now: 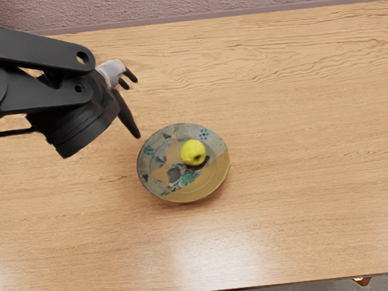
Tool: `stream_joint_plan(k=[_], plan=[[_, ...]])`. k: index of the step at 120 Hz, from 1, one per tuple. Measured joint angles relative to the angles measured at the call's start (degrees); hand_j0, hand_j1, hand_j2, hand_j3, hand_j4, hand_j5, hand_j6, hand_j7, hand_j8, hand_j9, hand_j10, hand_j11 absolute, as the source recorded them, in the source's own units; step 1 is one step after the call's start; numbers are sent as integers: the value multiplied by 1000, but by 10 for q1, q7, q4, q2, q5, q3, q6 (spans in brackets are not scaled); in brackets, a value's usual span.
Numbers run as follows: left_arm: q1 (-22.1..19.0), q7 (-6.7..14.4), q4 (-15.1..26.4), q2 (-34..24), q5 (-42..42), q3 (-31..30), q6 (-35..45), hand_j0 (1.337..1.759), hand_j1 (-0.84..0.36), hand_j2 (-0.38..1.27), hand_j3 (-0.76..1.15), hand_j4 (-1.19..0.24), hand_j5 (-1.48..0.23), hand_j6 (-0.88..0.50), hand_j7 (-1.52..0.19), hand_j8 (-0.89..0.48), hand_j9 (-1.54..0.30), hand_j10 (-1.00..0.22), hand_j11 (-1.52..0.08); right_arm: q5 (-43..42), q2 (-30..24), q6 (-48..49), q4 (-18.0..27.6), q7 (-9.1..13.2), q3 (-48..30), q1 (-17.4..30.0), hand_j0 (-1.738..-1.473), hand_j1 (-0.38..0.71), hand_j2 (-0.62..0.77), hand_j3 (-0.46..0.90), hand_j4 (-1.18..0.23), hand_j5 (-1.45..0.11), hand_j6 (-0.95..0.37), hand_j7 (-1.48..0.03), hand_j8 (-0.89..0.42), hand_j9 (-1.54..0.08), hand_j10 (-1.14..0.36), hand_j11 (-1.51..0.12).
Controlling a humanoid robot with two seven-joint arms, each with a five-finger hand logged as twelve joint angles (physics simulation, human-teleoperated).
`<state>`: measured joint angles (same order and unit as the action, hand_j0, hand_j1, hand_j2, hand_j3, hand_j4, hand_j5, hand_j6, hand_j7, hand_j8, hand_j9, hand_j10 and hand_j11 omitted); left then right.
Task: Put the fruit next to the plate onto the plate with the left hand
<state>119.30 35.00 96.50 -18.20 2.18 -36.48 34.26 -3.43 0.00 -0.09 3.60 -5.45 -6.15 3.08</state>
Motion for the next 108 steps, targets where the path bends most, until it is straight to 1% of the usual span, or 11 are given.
stream_joint_plan(k=[6, 14, 28, 37, 47, 59, 73, 78, 87, 98, 108], plan=[[-5, -1, 6, -46, -1, 10, -16, 1658, 37, 59, 0, -262, -340, -261, -340, -260, -340, -262, -340, 0, 0, 0, 0, 0, 0, 0, -1658, -303, -7, 0, -39, -50, -39, -50, -39, -50, -39, -50], [-49, -9, 11, -119, -12, 34, -50, 1658, 41, 56, 0, -258, -335, -257, -335, -257, -335, -258, -335, 0, 0, 0, 0, 0, 0, 0, -1658, -303, -7, 0, -39, -50, -39, -50, -39, -50, -39, -50], [-170, -16, 14, -193, -64, 111, -111, 1658, 45, 54, 0, -254, -330, -254, -330, -254, -330, -254, -330, 0, 0, 0, 0, 0, 0, 0, -1658, -303, -7, 0, -39, -50, -39, -50, -39, -50, -39, -50], [-274, -18, 15, -301, -96, 200, -182, 1658, 47, 53, 0, -254, -329, -254, -329, -253, -329, -253, -329, 0, 0, 0, 0, 0, 0, 0, -1658, -303, -7, 0, -39, -50, -39, -50, -39, -50, -39, -50], [-349, -23, 15, -387, -118, 301, -277, 1658, 47, 52, 0, -253, -328, -253, -328, -253, -328, -253, -328, 0, 0, 0, 0, 0, 0, 0, -1658, -303, -7, 0, -39, -50, -39, -50, -39, -50, -39, -50], [-437, -34, 14, -446, -127, 415, -388, 1658, 47, 52, 0, -253, -328, -253, -328, -253, -328, -253, -328, 0, 0, 0, 0, 0, 0, 0, -1658, -303, -7, 0, -39, -50, -39, -50, -39, -50, -39, -50], [-532, -49, 10, -453, -128, 534, -492, 1658, 48, 52, 0, -254, -328, -254, -328, -254, -328, -254, -328, 0, 0, 0, 0, 0, 0, 0, -1658, -303, -7, 0, -39, -50, -39, -50, -39, -50, -39, -50], [-551, -55, 5, -453, -123, 568, -526, 1658, 48, 52, 0, -254, -328, -254, -328, -254, -328, -254, -328, 0, 0, 0, 0, 0, 0, 0, -1658, -303, -7, 0, -39, -50, -39, -50, -39, -50, -39, -50], [-561, -68, -8, -453, -109, 607, -584, 1658, 48, 52, 0, -253, -328, -254, -327, -254, -327, -254, -327, 0, 0, 0, 0, 0, 0, 0, -1658, -303, -7, 0, -39, -50, -39, -50, -39, -50, -39, -50], [-568, -87, -27, -453, -92, 630, -642, 1658, 49, 51, 0, -253, -327, -253, -327, -253, -327, -253, -327, 0, 0, 0, 0, 0, 0, 0, -1658, -303, -7, 0, -39, -50, -39, -50, -39, -50, -39, -50], [-571, -100, -43, -453, -75, 640, -670, 1658, 49, 51, 0, -252, -327, -253, -326, -253, -326, -252, -326, 0, 0, 0, 0, 0, 0, 0, -1658, -303, -7, 0, -39, -50, -39, -50, -39, -50, -39, -50]])
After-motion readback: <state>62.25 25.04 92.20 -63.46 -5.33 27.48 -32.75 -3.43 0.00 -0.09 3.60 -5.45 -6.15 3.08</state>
